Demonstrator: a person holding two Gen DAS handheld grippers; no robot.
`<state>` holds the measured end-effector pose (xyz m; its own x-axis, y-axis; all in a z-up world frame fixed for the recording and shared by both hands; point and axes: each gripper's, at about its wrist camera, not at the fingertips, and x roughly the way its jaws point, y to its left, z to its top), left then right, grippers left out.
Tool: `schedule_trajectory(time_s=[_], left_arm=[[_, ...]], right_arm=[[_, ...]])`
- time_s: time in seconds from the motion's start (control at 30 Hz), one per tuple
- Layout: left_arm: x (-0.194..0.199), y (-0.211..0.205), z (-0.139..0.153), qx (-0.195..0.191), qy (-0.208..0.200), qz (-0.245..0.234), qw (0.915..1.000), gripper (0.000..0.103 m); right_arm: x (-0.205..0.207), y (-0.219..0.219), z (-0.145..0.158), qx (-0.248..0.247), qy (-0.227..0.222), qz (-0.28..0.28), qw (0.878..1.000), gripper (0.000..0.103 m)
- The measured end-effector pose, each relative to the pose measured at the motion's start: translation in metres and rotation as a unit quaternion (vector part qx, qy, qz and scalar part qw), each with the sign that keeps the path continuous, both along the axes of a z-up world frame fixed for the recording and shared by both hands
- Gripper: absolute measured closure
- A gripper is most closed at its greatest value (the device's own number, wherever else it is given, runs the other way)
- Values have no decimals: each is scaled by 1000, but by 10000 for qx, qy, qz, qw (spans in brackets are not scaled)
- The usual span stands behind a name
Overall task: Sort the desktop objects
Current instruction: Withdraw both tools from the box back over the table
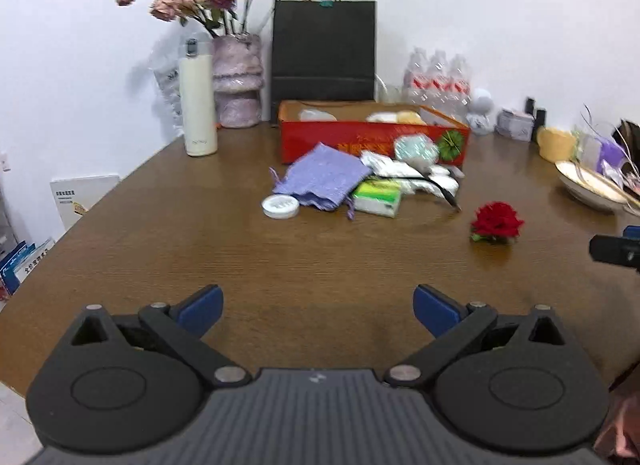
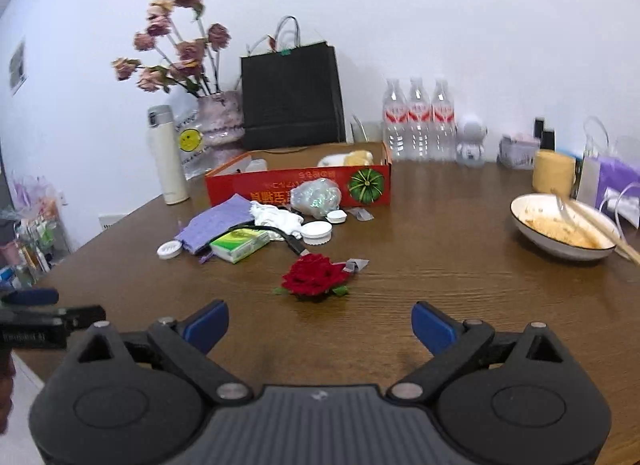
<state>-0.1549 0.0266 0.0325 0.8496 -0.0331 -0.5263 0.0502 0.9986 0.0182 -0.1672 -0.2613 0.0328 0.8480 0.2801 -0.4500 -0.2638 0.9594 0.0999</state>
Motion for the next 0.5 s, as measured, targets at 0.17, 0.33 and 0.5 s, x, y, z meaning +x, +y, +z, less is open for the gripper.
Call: schedule_trajectory(time_s=[0.17, 0.33, 0.5], left_arm=[[5, -4, 0, 66, -59, -7, 10000, 0], [22, 9, 1, 61, -83, 178, 9998, 0], [66, 15, 6, 253, -37, -71, 9996, 12]], right_arm=[[-1, 12, -11, -259, -89, -9, 9996, 8], [11, 10, -9, -115, -168, 70, 9998, 10], [43, 13, -5, -10, -46, 70, 10000, 19]])
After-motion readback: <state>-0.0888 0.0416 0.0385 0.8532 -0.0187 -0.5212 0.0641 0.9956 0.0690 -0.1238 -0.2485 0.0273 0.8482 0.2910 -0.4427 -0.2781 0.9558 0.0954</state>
